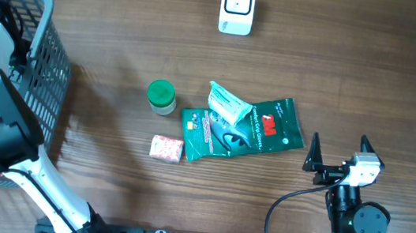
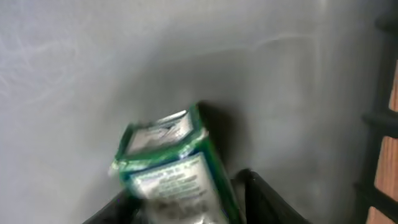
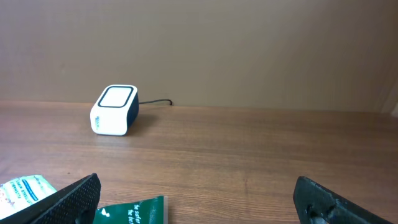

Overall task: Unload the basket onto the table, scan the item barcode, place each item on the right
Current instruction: 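Reach the left gripper into the basket and grasp the green AXE box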

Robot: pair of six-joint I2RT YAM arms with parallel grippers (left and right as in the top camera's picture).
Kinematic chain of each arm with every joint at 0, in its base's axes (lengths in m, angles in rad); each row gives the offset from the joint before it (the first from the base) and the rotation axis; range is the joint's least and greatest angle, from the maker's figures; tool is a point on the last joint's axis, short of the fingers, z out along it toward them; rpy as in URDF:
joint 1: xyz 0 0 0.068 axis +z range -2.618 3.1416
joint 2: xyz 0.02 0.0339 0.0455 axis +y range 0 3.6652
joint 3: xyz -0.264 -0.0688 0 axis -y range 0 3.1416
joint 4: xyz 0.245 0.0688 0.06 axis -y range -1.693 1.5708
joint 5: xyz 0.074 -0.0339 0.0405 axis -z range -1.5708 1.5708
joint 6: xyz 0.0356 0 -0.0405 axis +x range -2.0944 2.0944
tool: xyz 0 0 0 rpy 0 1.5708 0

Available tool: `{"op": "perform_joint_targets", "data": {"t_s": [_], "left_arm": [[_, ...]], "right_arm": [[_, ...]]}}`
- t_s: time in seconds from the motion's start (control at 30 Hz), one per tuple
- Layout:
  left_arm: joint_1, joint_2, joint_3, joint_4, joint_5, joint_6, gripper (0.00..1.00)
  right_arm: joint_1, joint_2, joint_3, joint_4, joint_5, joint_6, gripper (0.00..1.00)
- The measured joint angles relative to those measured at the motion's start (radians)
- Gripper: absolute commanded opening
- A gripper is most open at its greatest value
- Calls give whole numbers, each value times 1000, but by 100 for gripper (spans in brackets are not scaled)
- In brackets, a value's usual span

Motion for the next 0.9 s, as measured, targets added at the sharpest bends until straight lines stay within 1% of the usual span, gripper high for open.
{"op": "perform_joint_targets", "data": {"t_s": [0.17, 0.23, 0.33, 0.43, 0.47, 0.57, 0.6, 0.63, 0.67, 0.73, 0.8, 0.83, 0.9], "left_arm": [[-6, 0, -1, -8, -11, -11, 9], [-6, -5, -1, -37, -26, -11, 9], [2, -61, 5, -79, -50, -9, 12], [34, -220, 80, -123, -66, 14, 12], [58, -324, 121, -134, -68, 20, 12], [98, -534, 150, -148, -61, 20, 13], [96, -647, 156, -150, -18, 20, 13], [93, -677, 159, -149, 8, 20, 13], [84, -718, 159, -161, 84, 19, 13], [27, -779, 159, -192, 218, 15, 13], [-79, -795, 160, -231, 306, 12, 13], [-160, -783, 160, -252, 341, 11, 13], [-330, -742, 160, -253, 350, 5, 13]], "right_arm": [[0, 0, 0, 0, 0, 0, 100], [0, 0, 0, 0, 0, 0, 100], [0, 0, 0, 0, 0, 0, 100], [0, 0, 0, 0, 0, 0, 100], [0, 0, 0, 0, 0, 0, 100], [0, 0, 0, 0, 0, 0, 100], [0, 0, 0, 0, 0, 0, 99], [0, 0, 0, 0, 0, 0, 100], [0, 0, 0, 0, 0, 0, 100], [0, 0, 0, 0, 0, 0, 100], [0, 0, 0, 0, 0, 0, 100], [0, 0, 0, 0, 0, 0, 100], [0, 0, 0, 0, 0, 0, 100]]}}
